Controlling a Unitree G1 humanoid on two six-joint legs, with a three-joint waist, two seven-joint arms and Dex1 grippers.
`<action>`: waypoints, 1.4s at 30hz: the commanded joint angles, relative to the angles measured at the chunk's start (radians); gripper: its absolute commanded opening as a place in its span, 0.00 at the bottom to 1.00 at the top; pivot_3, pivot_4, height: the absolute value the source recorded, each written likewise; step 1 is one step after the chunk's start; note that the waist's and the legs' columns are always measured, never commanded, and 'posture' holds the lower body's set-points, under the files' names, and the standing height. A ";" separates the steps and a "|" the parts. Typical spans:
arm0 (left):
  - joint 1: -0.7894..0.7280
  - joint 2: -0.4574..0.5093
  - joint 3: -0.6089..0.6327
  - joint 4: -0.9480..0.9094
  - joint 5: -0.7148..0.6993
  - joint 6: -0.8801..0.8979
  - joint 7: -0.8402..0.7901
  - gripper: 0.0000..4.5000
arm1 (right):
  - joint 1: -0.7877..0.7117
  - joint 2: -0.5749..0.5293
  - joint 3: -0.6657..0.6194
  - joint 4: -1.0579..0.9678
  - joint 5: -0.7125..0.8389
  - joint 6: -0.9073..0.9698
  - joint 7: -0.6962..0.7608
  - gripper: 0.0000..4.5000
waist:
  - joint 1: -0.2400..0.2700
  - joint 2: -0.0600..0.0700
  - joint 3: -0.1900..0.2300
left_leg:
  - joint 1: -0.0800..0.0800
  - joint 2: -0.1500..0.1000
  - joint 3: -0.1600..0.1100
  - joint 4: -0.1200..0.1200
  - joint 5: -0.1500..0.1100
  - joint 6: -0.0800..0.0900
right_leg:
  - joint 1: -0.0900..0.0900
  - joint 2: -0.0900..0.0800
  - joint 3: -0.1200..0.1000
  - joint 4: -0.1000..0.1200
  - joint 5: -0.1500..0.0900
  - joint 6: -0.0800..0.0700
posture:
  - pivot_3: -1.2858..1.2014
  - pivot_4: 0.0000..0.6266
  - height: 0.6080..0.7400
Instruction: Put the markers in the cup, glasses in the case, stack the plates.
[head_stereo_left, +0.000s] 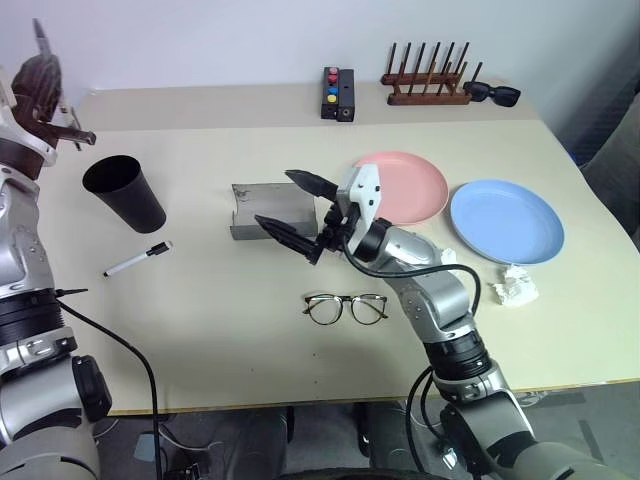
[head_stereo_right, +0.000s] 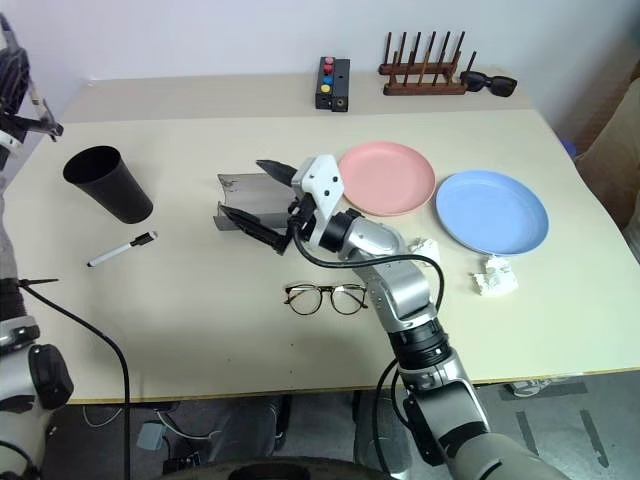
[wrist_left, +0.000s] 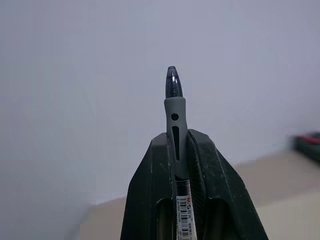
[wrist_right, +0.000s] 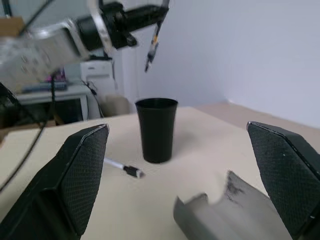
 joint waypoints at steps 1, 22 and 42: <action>-0.015 -0.009 0.020 0.060 0.044 -0.085 0.099 0.01 | 0.000 0.011 0.008 -0.023 0.002 -0.027 0.010 1.00 | 0.000 0.000 0.000 | 0.000 0.000 0.000 0.000 0.000 0.000 | 0.000 0.000 0.000 0.000 0.000 0.000 | 0.52 0.24 0.95; 0.016 -0.149 0.018 0.264 -0.023 -0.309 0.145 0.01 | 0.022 0.006 0.008 -0.049 0.011 -0.016 0.013 1.00 | -0.003 -0.001 -0.001 | 0.000 0.000 -0.001 0.000 0.000 -0.001 | -0.002 0.000 0.000 0.005 0.000 0.000 | 0.52 0.24 0.95; 0.039 -0.197 -0.001 0.232 -0.035 -0.290 0.146 0.71 | 0.020 0.007 0.009 -0.046 0.015 -0.013 0.018 1.00 | -0.003 -0.001 -0.001 | 0.000 0.000 -0.001 0.000 0.000 -0.001 | -0.002 0.000 0.000 0.005 0.000 0.000 | 0.52 0.24 0.95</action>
